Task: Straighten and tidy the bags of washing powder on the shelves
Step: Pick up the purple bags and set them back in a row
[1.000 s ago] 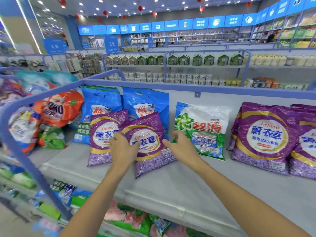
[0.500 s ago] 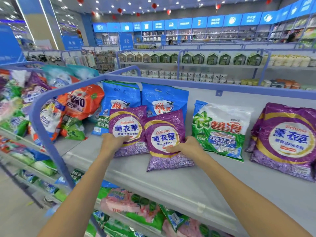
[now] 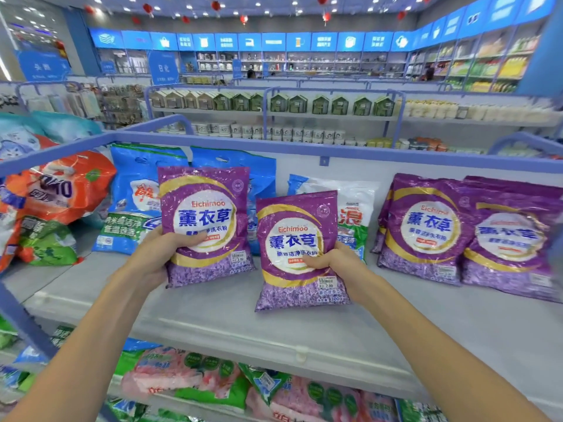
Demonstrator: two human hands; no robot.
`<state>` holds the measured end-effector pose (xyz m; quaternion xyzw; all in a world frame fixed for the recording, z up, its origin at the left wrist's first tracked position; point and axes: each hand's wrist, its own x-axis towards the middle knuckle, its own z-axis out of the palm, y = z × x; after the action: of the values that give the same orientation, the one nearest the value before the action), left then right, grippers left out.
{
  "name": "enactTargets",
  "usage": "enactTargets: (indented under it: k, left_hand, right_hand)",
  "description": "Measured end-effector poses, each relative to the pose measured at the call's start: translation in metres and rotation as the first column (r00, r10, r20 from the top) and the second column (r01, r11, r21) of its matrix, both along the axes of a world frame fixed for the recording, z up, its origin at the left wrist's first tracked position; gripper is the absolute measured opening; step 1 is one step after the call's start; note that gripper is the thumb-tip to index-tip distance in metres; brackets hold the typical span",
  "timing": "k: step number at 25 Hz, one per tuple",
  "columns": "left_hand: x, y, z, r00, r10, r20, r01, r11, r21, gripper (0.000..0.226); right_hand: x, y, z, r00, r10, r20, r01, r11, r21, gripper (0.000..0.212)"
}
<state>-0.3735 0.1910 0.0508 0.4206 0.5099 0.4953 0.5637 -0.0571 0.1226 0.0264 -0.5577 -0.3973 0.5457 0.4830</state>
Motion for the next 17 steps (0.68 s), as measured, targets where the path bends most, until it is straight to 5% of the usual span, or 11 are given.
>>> enactTargets:
  k: [5,9,15,17]
  left_hand:
    - [0.085,-0.025,0.008,0.987,-0.152,0.06,0.144,0.983,0.117,0.055]
    - [0.171,-0.037,0.001,0.974,-0.214,0.071,0.213,0.977,0.019,0.055]
    - [0.284,-0.065,-0.005,0.939,-0.336,0.073,0.336,0.942,0.009,0.036]
    - [0.316,-0.069,-0.005,0.93,-0.36,0.078,0.359,0.933,0.03,0.036]
  right_hand:
    - [0.065,-0.063,0.008,0.978,-0.126,-0.167,0.146,0.983,0.11,0.033]
    - [0.134,-0.107,0.011,0.934,-0.309,-0.177,0.337,0.929,0.156,0.041]
    - [0.235,-0.15,0.005,0.855,-0.476,-0.208,0.517,0.816,0.259,0.059]
    - [0.266,-0.154,0.008,0.843,-0.501,-0.194,0.537,0.801,0.265,0.043]
